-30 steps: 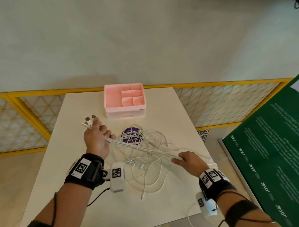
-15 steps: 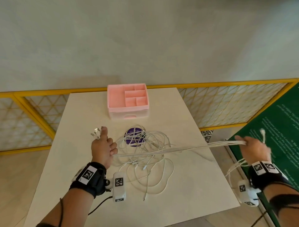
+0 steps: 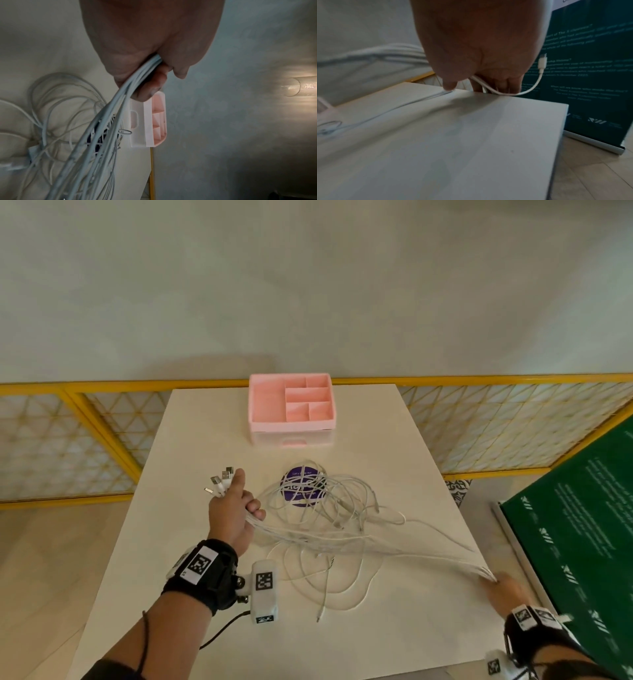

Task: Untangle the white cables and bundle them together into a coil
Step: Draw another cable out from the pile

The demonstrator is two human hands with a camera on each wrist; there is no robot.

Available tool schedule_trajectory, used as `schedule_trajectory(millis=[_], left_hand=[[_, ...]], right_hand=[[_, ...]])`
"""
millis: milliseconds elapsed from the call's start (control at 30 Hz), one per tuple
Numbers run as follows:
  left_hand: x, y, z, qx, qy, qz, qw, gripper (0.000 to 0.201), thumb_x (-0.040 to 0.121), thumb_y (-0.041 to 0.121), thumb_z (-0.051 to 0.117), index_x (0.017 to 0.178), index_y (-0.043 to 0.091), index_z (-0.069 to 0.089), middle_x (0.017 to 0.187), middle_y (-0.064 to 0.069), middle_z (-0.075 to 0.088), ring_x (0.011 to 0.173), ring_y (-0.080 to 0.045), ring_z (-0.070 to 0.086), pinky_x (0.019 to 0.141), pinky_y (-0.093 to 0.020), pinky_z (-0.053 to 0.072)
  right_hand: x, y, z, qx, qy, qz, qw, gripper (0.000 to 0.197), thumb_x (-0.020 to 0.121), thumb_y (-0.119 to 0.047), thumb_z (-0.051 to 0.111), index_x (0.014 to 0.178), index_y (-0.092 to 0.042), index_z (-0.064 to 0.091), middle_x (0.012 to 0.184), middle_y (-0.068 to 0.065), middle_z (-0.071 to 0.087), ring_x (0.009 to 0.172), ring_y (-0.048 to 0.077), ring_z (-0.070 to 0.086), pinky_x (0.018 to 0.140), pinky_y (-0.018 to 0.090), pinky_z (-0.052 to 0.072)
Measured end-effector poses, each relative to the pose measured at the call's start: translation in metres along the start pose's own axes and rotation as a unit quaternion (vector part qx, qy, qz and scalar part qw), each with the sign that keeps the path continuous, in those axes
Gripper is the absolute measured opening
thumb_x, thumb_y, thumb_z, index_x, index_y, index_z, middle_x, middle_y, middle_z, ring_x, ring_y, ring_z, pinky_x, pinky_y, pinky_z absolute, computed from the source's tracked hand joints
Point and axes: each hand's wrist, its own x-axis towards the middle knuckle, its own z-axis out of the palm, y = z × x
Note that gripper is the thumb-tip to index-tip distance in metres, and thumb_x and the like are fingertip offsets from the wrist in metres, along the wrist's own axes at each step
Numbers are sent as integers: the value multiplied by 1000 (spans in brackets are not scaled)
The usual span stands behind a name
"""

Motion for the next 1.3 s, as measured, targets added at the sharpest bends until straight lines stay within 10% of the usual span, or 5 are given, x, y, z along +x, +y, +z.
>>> schedule_trajectory(millis=[200,500,733,900,1300], left_hand=[[-8,-11,5,17,-27,-28,999,38,97,35,63,68,20,42,52,4,32,43,-10,35,43,-24,35],[-43,-35,35,-13,-68,-79,995,31,96,34,64,74,15,53,54,2,35,46,-14,39,51,-31,41],[-37,-37,14,58,-28,-19,998,20,94,21,69,80,10,60,60,-3,43,46,-13,38,45,-28,41],[-34,-47,-1,69,-60,-18,996,13,92,14,70,98,9,59,63,-4,43,44,-12,36,43,-25,38],[-31,-41,14,5,-48,-93,994,28,98,30,50,73,18,45,54,1,38,40,-12,28,43,-23,26]], right_hand=[[-38,-66,-27,-162,-66,-103,979,113,62,-57,87,152,-17,30,153,13,36,138,36,38,111,49,36],[-185,-231,26,-7,-194,-496,847,54,76,-48,79,122,-30,57,103,-14,62,92,1,59,82,20,48],[-203,-234,79,-72,-187,-516,833,40,102,-46,43,71,-20,46,65,-2,51,62,19,49,62,36,39],[-203,-225,80,-115,-206,-512,826,44,103,-46,41,70,-18,44,65,-3,48,65,19,47,65,35,37],[-199,-216,73,-96,-223,-481,843,44,101,-50,43,69,-20,42,66,-5,46,68,19,48,66,33,35]])
